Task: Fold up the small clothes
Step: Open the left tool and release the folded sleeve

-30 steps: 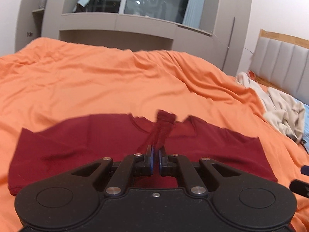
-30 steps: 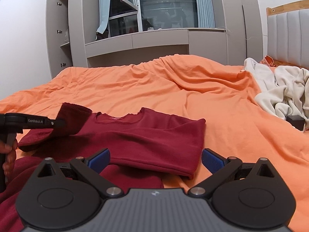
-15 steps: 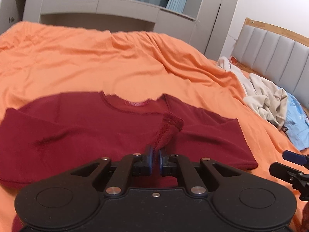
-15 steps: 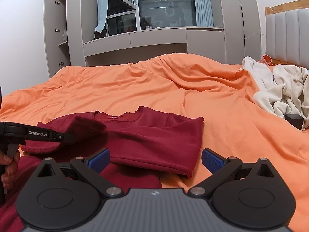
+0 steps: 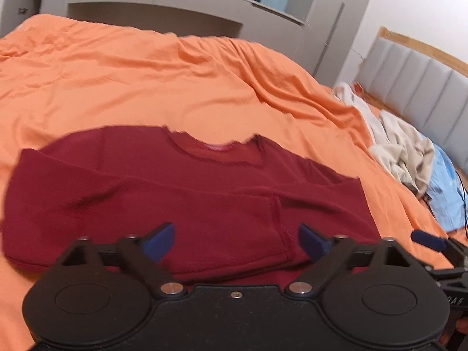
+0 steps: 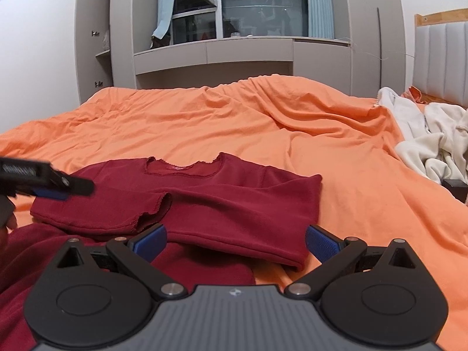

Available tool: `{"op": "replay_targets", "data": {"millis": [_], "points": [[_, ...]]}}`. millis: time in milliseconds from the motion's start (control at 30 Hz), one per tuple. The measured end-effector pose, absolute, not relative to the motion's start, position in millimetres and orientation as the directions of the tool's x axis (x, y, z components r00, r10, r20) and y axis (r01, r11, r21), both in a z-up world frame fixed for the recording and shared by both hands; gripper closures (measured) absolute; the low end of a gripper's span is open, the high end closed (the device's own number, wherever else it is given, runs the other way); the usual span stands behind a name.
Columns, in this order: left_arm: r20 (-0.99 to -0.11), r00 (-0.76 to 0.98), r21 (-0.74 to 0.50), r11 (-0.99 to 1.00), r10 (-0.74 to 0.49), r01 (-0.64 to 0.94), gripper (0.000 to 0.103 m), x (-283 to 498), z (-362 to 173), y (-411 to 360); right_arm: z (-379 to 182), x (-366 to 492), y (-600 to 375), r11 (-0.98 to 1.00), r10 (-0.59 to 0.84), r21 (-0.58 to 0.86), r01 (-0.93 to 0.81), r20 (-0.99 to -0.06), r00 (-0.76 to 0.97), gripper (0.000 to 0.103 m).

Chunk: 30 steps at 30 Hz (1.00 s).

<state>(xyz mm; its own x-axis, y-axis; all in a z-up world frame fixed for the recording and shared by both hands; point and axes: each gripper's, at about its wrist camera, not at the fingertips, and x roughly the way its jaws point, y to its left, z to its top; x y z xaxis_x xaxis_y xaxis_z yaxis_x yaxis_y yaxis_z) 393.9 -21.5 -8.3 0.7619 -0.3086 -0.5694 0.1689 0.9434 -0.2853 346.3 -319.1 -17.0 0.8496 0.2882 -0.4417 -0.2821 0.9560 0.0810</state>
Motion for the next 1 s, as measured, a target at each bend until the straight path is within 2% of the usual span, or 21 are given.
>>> {"op": "replay_targets", "data": {"millis": [67,233,333,533,633,700,767,933,1000], "points": [[-0.557,0.779,-0.28,0.948,-0.288,0.15,0.001,388.9,-3.8,-6.6,-19.0,347.8,-315.1,0.952,0.3,0.079,-0.297,-0.443,0.845,0.0],[-0.554,0.817,-0.209,0.976,-0.163,0.054,0.001,371.7,1.3,50.9,-22.3,352.1,-303.9,0.924,0.376,0.11,-0.367,-0.449,0.811,0.0],[-0.565,0.819,-0.22,0.975,-0.104,-0.028,0.001,364.3,2.7,94.1,-24.3,356.1,-295.7,0.906,0.414,0.128,-0.403,-0.458,0.786,0.0],[-0.636,0.771,-0.245,0.957,-0.04,-0.153,0.001,348.1,-7.1,162.5,-25.4,365.6,-275.5,0.88,0.461,0.143,-0.452,-0.482,0.745,0.01],[-0.664,0.746,-0.297,0.935,-0.056,-0.194,0.001,343.5,-16.8,182.6,-25.4,375.1,-264.3,0.865,0.486,0.16,-0.475,-0.499,0.718,0.02],[-0.661,0.746,-0.32,0.929,-0.078,-0.186,0.001,343.8,-20.9,185.9,-25.2,383.0,-256.8,0.854,0.503,0.171,-0.491,-0.511,0.697,0.022],[-0.659,0.748,-0.28,0.949,-0.081,-0.144,0.001,347.5,-21.7,179.4,-25.5,393.2,-250.3,0.842,0.522,0.19,-0.505,-0.52,0.676,0.027],[-0.697,0.707,-0.168,0.986,-0.115,-0.004,0.001,359.9,-29.3,152.1,-29.4,420.2,-242.3,0.817,0.57,0.287,-0.5,-0.529,0.628,0.028],[-0.709,0.696,-0.146,0.989,-0.108,0.005,0.001,362.6,-33.1,148.3,-34.0,429.0,-242.4,0.819,0.571,0.32,-0.477,-0.538,0.62,0.034]]}}
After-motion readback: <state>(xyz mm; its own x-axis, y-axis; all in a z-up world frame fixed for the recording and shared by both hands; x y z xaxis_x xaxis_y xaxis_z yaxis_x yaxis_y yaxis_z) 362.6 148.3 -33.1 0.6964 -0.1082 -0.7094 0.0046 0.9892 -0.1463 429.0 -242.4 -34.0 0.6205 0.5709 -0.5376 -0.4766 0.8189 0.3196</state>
